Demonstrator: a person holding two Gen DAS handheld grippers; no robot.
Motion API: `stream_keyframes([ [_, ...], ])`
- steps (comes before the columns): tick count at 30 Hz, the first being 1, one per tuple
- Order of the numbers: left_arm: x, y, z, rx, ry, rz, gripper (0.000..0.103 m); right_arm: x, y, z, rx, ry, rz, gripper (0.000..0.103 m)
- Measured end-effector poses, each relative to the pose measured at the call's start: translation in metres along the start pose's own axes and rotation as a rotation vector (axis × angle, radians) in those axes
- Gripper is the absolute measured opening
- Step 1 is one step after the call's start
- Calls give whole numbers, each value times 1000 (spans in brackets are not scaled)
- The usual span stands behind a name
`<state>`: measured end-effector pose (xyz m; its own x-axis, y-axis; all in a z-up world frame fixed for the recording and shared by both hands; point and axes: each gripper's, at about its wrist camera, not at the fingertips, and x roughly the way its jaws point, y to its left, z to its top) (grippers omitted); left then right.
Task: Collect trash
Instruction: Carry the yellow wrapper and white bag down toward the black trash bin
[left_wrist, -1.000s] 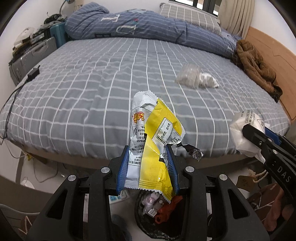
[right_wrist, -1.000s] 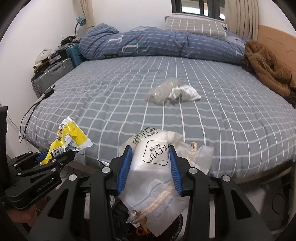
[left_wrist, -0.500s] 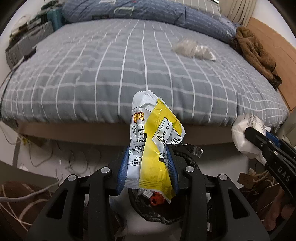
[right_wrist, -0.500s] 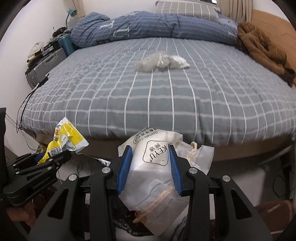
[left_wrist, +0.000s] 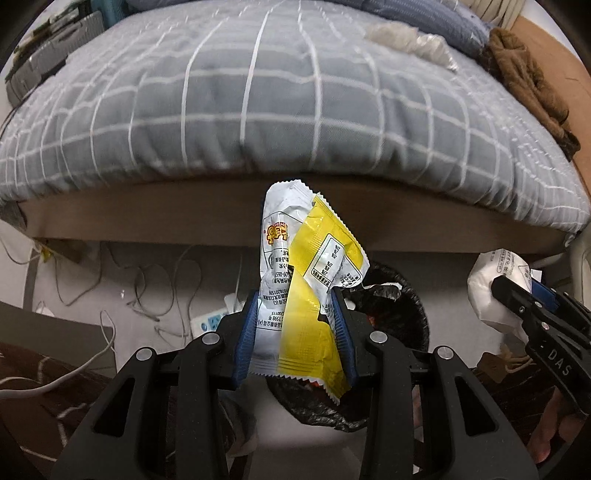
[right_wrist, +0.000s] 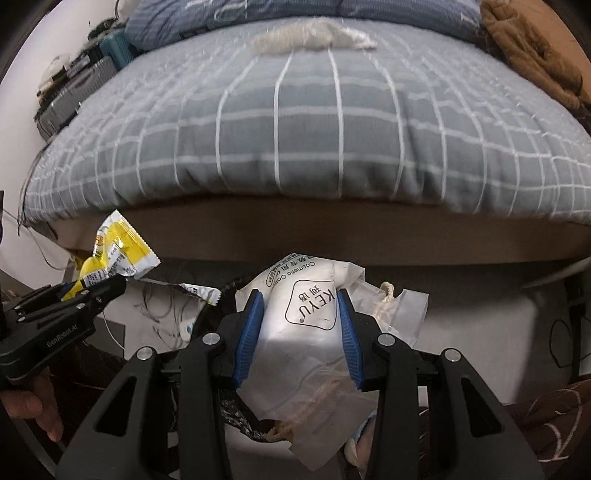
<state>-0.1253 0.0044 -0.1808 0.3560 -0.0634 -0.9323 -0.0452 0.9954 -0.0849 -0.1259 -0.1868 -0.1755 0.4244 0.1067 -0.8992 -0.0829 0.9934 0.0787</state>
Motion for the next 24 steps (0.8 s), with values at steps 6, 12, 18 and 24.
stream_keyframes([
  [6, 16, 11, -10, -9, 38, 20, 37, 20, 11, -9, -27, 55, 7, 40],
  [12, 18, 21, -13, -20, 45, 20, 37, 25, 25, -10, -57, 57, 10, 55],
  [18, 27, 10, -16, 3, 56, 14, 37, 28, 18, -14, -42, 45, -25, 79],
  [24, 35, -6, -18, 40, 69, -1, 37, 29, -9, -20, 3, 41, -81, 94],
])
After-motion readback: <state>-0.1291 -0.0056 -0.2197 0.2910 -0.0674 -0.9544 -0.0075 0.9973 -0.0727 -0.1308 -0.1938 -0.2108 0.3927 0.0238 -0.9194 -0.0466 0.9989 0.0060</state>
